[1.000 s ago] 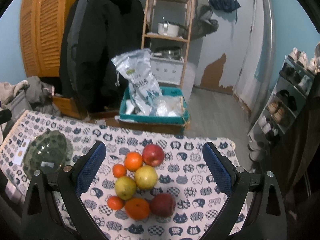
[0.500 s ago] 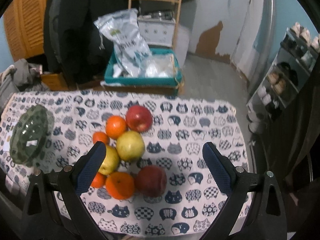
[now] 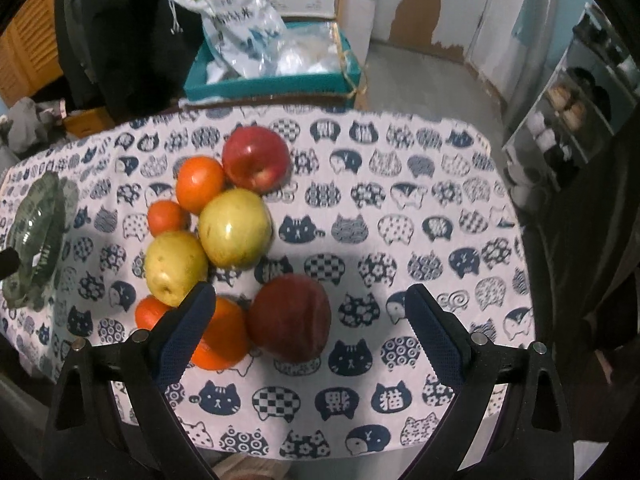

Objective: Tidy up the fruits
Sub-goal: 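Move the right tool to the large red apple while the left tool moves to the yellow pear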

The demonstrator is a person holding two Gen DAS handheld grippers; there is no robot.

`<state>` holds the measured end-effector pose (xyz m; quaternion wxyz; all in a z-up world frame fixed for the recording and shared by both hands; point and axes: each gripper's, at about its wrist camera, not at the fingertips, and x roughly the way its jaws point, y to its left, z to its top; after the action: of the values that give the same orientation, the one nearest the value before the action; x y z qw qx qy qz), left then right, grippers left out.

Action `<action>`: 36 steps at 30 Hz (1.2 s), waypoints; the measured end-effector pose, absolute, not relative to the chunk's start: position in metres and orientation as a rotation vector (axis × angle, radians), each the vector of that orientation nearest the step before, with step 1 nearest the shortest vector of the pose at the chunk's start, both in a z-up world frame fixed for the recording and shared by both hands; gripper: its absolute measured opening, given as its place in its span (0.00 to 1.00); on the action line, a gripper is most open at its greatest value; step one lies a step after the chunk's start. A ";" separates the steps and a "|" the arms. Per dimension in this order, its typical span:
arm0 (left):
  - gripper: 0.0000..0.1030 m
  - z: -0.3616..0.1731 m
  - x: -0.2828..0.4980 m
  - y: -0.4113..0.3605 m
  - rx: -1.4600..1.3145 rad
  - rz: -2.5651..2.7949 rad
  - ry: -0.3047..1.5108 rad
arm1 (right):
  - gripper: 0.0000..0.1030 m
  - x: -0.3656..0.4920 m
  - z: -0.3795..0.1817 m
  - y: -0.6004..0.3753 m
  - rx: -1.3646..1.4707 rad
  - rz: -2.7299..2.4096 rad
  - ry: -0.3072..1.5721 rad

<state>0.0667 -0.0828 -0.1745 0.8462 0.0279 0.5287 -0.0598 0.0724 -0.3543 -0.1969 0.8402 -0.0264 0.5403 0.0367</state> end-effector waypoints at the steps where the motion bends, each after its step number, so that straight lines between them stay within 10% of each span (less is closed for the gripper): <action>1: 0.99 -0.179 0.068 -0.085 0.061 -0.127 1.126 | 0.92 0.073 -0.201 -0.355 -0.049 0.079 1.155; 36: 0.99 -0.248 0.125 -0.163 -0.067 -0.228 1.339 | 0.70 0.116 -0.271 -0.373 0.038 0.065 1.329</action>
<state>0.1250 -0.1632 -0.2476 0.7775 -0.0311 0.6192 -0.1055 0.1161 -0.3727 -0.2711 0.7866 0.0177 0.6165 0.0303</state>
